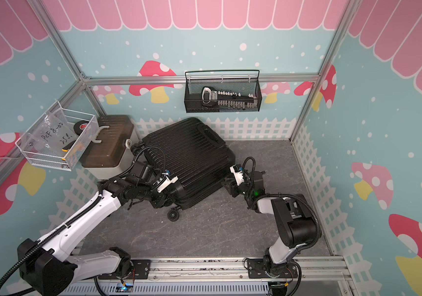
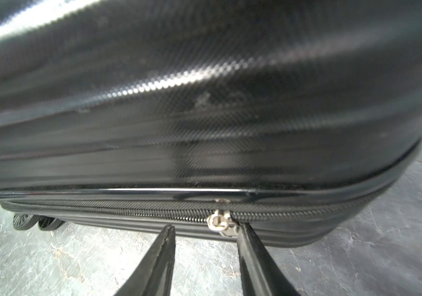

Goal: Close the suitcase zippers
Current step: Zip the zipper on the suitcase.

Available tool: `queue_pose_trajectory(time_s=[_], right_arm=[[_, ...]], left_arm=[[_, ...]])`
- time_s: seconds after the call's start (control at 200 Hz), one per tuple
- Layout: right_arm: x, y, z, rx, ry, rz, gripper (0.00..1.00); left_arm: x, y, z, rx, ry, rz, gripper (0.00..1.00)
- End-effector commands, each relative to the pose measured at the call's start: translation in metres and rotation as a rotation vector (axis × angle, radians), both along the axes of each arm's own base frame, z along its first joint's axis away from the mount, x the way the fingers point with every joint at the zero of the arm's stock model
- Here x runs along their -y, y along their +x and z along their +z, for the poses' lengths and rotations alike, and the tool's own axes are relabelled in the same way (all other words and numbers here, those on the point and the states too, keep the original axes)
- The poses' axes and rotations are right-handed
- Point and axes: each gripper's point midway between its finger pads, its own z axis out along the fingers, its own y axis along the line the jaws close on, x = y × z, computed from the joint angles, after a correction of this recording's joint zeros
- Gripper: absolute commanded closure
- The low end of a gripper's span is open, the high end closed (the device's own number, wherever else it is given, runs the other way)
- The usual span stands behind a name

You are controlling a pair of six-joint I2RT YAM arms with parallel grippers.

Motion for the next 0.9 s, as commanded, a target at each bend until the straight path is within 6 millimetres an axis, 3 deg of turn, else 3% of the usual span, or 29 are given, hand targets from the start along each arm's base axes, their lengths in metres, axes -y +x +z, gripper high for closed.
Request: queue_pose_trajectory(time_s=[0.0, 0.14, 0.48, 0.776, 0.896], right_arm=[[0.001, 0.007, -0.003, 0.024, 0.003, -0.015, 0.61], [-0.006, 0.007, 0.002, 0.035, 0.031, 0.023, 0.73], [0.001, 0.0, 0.008, 0.069, 0.039, -0.014, 1.0], [0.008, -0.012, 0.007, 0.07, 0.033, -0.046, 1.0], [0.011, -0.012, 0.003, 0.058, 0.024, -0.068, 0.75]], left_arm=[[0.006, -0.009, 0.011, 0.01, -0.044, -0.029, 0.72], [0.006, -0.009, 0.011, 0.01, -0.043, -0.029, 0.72], [0.006, -0.009, 0.011, 0.01, -0.044, -0.031, 0.72], [0.006, -0.009, 0.012, 0.015, -0.045, -0.032, 0.72], [0.006, -0.009, 0.013, 0.018, -0.046, -0.034, 0.72]])
